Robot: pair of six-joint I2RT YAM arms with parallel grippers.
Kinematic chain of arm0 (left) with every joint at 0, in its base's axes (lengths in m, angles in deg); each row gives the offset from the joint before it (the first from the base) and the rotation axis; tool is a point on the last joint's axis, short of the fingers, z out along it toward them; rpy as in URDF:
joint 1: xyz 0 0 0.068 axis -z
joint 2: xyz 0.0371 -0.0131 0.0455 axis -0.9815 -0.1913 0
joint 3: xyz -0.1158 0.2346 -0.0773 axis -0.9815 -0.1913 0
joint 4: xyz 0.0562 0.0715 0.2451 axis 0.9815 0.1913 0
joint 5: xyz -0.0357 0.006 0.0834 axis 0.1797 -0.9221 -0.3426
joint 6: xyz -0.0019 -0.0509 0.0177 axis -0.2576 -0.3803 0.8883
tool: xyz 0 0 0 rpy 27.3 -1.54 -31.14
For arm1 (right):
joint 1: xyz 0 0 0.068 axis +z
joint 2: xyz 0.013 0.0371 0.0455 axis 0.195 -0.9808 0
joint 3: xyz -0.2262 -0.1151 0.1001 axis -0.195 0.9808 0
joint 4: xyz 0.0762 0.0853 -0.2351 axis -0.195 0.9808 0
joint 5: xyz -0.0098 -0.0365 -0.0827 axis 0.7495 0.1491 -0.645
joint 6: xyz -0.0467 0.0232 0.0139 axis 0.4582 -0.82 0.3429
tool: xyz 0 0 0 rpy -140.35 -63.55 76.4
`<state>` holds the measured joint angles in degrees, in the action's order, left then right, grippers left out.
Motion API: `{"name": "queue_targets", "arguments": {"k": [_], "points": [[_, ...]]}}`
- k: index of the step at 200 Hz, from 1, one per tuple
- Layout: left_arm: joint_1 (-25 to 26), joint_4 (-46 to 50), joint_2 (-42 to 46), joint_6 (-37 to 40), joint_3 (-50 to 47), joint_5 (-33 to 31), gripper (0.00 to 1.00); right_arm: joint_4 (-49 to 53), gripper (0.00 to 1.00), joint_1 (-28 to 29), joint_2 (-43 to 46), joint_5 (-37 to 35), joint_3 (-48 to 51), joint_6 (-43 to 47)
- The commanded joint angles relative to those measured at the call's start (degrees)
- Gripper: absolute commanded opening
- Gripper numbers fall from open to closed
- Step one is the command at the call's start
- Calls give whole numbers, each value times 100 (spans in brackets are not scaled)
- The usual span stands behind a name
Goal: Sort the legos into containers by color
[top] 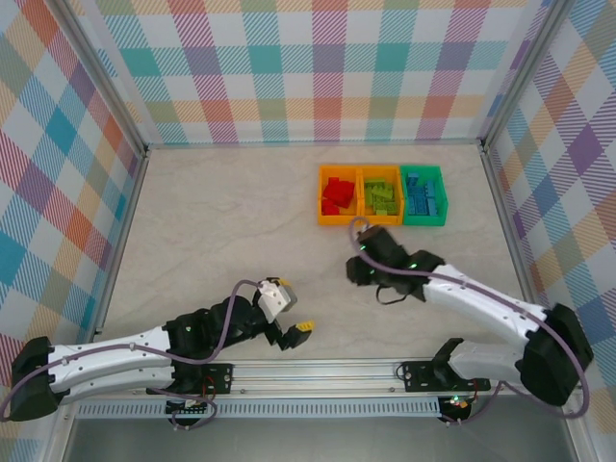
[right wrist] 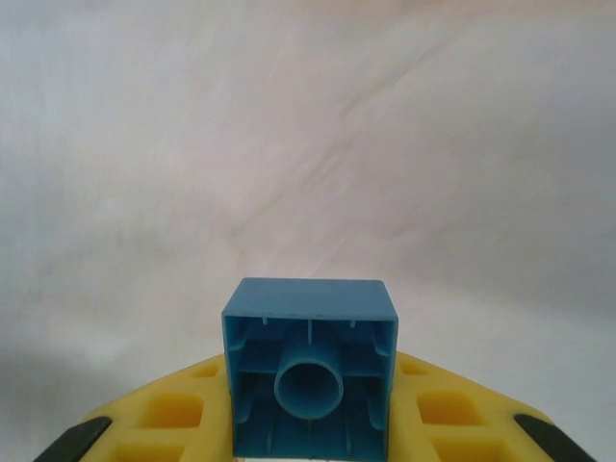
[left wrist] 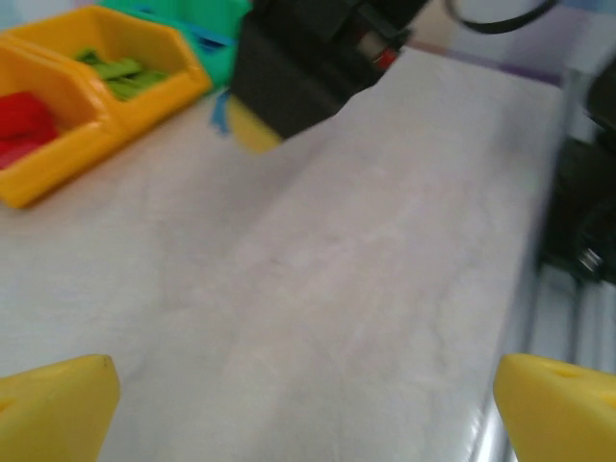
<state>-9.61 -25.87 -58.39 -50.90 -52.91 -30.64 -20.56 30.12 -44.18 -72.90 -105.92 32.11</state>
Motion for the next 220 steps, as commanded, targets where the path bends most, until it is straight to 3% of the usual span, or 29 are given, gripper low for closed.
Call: {"name": "queue_targets", "arguments": {"k": [1, 16, 48, 97, 110, 132, 155, 182, 195, 211, 220], "points": [[0, -666, -424, -714, 453, -1607, 100, 94, 26, -1045, 177, 390, -338, 770], [-92, -559, -841, -940, 804, -2026, 100, 121, 27, -1869, -152, 665, -774, 1156], [-233, -538, -1728, -831, 1501, -1807, 100, -208, 27, -3242, -1402, 1199, -1709, 1504], [-352, 54, -2771, -993, 2456, -1739, 100, -229, 30, -4003, -3550, 1300, -3468, 1527], [-396, 215, -2880, -1041, 2586, -1832, 100, -109, 36, -4078, -3970, 1262, -3884, 1535], [-492, 361, -2893, -1122, 2606, -1963, 100, 294, 63, -4088, -4368, 1163, -4504, 1638], [-642, 478, -2750, -1200, 2511, -2162, 100, 432, 68, -4091, -4144, 1171, -4512, 1672], [-934, 614, -2498, -1131, 2360, -2453, 100, 72, 71, -4087, -3229, 1399, -3565, 1642], [-1162, 724, -2348, -1019, 2267, -2669, 100, -255, 80, -4087, -2591, 1465, -2798, 1641], [-1506, 866, -2055, -879, 2099, -2967, 100, -902, 99, -4084, -1651, 1373, -1606, 1639], [-1741, 855, -1834, -800, 1927, -3085, 100, -1435, 100, -4088, -1102, 1334, -864, 1760]]}}
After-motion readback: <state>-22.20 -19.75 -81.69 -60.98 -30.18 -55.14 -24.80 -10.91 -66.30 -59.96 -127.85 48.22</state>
